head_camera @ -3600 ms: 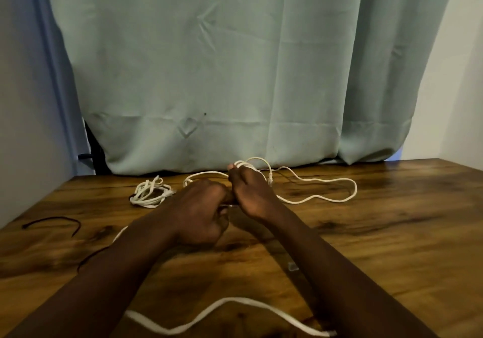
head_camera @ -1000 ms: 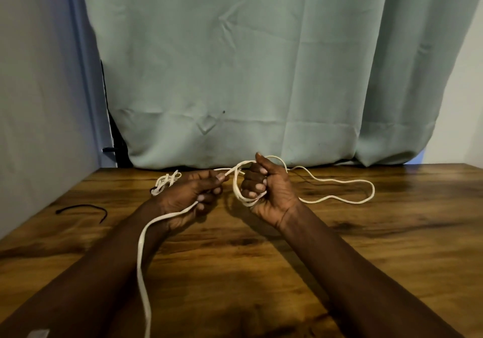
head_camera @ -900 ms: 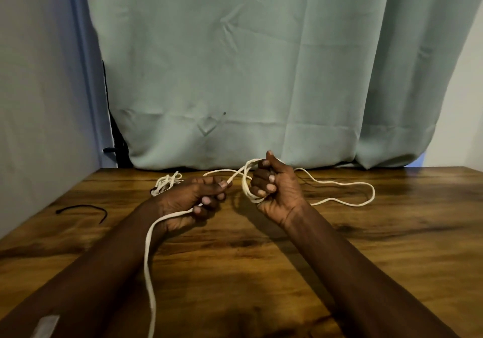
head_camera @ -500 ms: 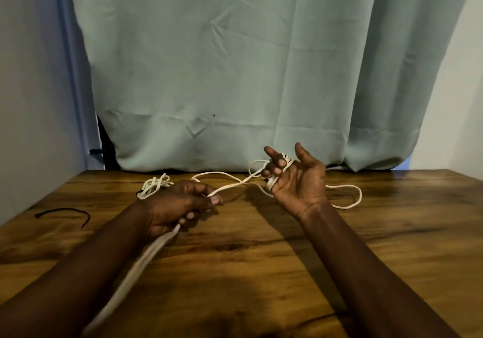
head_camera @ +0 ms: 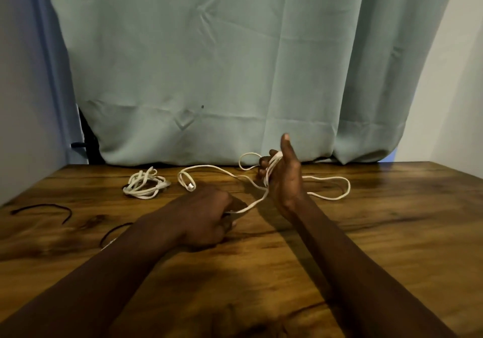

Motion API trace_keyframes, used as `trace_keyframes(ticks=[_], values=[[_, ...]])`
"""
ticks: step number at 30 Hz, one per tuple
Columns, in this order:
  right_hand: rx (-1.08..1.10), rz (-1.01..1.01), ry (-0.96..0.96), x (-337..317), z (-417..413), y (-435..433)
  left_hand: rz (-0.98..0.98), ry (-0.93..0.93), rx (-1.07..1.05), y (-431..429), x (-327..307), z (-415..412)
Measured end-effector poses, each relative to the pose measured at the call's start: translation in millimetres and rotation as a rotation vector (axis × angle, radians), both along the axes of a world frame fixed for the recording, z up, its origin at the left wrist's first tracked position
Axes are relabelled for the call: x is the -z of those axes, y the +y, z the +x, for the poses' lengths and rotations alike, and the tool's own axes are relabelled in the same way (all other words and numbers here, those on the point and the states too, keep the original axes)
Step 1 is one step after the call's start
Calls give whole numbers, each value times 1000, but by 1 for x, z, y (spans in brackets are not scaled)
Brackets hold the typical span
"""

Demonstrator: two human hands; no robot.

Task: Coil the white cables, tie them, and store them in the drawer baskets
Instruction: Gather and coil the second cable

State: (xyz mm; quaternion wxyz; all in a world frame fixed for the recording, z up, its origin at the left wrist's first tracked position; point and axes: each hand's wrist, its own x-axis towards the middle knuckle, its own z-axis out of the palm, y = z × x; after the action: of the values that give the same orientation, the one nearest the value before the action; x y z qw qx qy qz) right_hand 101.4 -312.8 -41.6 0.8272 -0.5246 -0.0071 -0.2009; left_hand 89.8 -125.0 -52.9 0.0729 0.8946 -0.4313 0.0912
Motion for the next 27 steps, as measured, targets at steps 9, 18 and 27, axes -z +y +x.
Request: trace_keyframes(ticks=[9,18,27], values=[[-95,-984,54,31,0,23,-310,-314,137,23,-9,13],[-488,-584,163,22,-13,42,-698,-92,-12,38,-9,22],[-715,-301,246,19,-15,31,-781,362,9,44,-8,26]])
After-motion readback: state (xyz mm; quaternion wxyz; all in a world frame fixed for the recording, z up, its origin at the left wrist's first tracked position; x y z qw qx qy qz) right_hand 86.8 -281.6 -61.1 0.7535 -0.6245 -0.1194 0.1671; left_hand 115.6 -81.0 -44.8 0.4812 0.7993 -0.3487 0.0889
